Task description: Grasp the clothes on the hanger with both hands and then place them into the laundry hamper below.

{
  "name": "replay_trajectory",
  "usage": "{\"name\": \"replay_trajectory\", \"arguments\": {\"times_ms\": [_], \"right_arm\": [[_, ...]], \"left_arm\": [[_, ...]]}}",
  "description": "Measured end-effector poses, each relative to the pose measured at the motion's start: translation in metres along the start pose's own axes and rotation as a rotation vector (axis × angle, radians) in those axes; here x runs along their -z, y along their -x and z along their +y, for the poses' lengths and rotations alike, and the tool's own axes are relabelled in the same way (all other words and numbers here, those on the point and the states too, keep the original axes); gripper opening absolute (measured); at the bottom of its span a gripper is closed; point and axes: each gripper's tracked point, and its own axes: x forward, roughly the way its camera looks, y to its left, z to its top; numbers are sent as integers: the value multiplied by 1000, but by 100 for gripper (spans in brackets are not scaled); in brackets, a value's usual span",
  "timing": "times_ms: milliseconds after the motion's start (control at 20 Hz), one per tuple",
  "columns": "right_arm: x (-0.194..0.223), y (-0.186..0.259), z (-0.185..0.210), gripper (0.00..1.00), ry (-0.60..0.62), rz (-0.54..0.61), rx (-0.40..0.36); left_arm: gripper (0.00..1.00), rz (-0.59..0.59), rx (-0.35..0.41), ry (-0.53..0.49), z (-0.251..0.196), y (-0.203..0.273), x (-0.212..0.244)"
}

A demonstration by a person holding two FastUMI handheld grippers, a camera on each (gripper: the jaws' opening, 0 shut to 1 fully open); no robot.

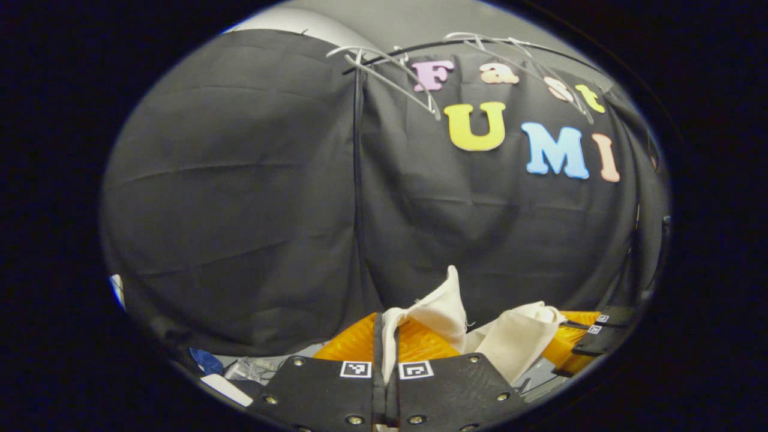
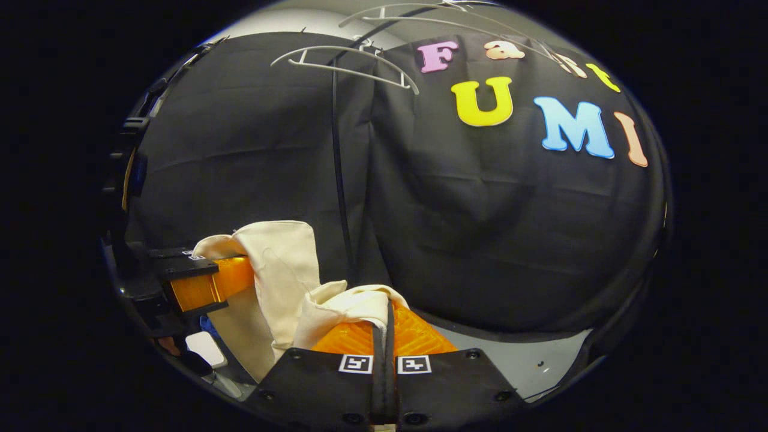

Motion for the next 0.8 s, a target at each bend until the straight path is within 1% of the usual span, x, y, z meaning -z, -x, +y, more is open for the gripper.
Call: {"name": "replay_trajectory", "arguments": {"times_ms": [150, 350, 400, 500, 650, 800], "right_arm": [[45, -12, -6, 1, -33, 81, 12], [85, -28, -15, 1, -57, 138, 33], [95, -31, -15, 1, -64, 156, 36], [111, -38, -15, 1, -82, 190, 39], [137, -48, -15, 1, -93, 247, 30], [160, -50, -19, 2, -87, 325, 32]], "left_arm": [[3, 88, -13, -15, 6, -12, 54], [2, 156, -34, -30, 11, -26, 111], [4, 178, -39, -37, 11, -30, 123], [0, 213, -46, -47, 11, -37, 147], [2, 262, -48, -62, 10, -46, 181], [2, 324, -66, -87, 13, -47, 208]]}}
